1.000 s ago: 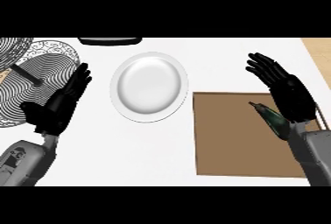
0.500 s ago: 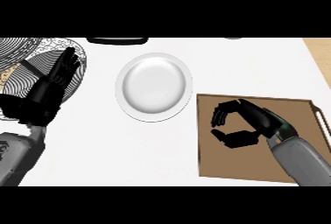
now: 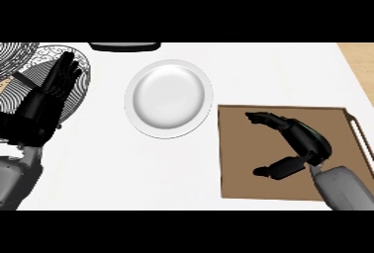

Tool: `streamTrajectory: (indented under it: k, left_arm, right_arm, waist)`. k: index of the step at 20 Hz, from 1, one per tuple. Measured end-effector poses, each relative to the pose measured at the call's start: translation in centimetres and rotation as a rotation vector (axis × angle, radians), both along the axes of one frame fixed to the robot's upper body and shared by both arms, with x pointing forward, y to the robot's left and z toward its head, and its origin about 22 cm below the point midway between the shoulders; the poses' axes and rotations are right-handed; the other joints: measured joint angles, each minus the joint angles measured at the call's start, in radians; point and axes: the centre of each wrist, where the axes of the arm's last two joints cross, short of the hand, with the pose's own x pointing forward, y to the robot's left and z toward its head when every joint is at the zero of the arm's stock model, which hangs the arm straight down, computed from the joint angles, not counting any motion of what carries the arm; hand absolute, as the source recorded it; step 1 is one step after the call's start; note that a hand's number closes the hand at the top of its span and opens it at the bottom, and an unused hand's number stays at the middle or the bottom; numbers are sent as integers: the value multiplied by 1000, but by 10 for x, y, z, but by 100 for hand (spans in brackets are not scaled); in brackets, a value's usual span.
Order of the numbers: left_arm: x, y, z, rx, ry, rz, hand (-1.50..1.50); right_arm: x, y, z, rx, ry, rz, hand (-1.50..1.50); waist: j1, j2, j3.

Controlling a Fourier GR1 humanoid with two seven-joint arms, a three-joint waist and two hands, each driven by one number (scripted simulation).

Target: Pick the eggplant from the tray and place it in the plate

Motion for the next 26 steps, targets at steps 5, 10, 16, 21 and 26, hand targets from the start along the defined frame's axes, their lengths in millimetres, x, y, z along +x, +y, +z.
streamTrajectory:
  k: [5, 10, 16, 21, 26]
  left_arm:
    - [-4, 3, 2, -1, 0, 6, 0]
    - [-4, 1, 1, -4, 4, -1, 0]
    - [1, -5, 2, 4, -6, -7, 0]
    - [3, -7, 2, 6, -12, -6, 0]
    - [0, -2, 3, -2, -6, 6, 0]
  right_arm:
    - [26, -27, 60, -140, -74, 3, -150]
    - [46, -36, 115, -462, -47, 32, -150]
    - [60, -29, 153, -839, 90, 136, -150]
    - [70, -15, 156, -1034, 222, 233, -150]
    - [70, -12, 144, -1128, 260, 259, -150]
  waist:
    - [-1, -2, -1]
    - [6, -1, -3]
    - [12, 2, -4]
    - [11, 3, -3]
    - [4, 2, -1]
